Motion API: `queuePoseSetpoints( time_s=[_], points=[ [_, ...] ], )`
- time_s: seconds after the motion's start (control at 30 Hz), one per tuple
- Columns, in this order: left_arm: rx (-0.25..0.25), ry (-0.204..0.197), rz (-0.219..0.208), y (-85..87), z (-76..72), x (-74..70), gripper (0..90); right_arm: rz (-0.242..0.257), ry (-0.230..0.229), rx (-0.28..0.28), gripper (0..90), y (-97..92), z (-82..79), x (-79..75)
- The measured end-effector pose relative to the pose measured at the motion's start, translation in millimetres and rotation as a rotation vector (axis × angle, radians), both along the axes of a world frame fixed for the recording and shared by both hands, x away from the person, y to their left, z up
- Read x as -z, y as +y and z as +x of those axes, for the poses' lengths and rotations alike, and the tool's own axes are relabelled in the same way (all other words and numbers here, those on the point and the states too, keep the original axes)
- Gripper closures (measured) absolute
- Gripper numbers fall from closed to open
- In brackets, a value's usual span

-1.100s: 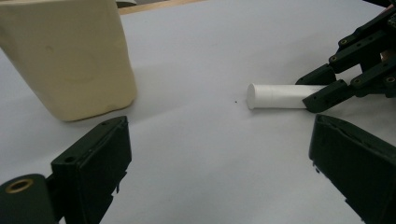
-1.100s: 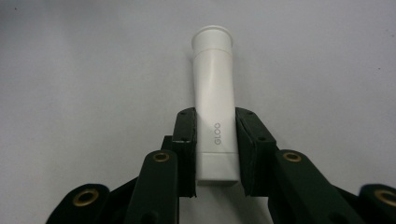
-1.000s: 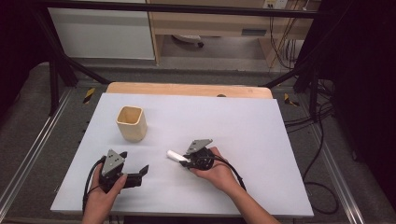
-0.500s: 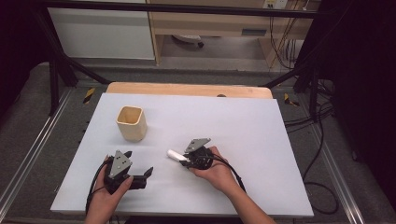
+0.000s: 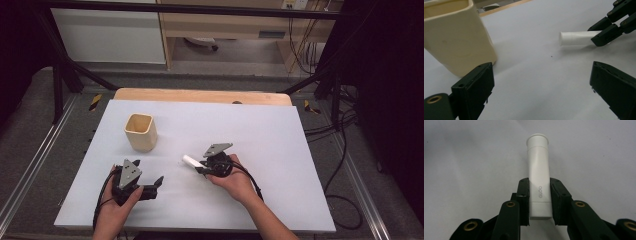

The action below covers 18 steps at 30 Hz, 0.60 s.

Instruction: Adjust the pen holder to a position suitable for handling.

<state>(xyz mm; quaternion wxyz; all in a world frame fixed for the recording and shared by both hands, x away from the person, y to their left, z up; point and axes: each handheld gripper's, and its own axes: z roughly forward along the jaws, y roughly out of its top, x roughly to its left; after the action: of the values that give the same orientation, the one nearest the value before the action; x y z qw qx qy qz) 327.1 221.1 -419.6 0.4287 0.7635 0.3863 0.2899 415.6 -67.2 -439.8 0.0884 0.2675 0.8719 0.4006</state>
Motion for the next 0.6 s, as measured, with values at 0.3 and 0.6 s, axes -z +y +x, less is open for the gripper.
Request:
queuePoseSetpoints(
  time_s=[0.3, 0.6],
  points=[
    [0.012, -0.066, 0.057, -3.3, -8.0, -4.7, 6.9, -0.032, -0.003, 0.010, 71.3, -2.6, 0.7, -13.1],
    [0.057, -0.103, 0.109, -20.1, -23.1, -7.4, 7.9, -0.076, -0.042, -0.024, 71.3, -12.1, 0.7, -25.2]
  ],
)
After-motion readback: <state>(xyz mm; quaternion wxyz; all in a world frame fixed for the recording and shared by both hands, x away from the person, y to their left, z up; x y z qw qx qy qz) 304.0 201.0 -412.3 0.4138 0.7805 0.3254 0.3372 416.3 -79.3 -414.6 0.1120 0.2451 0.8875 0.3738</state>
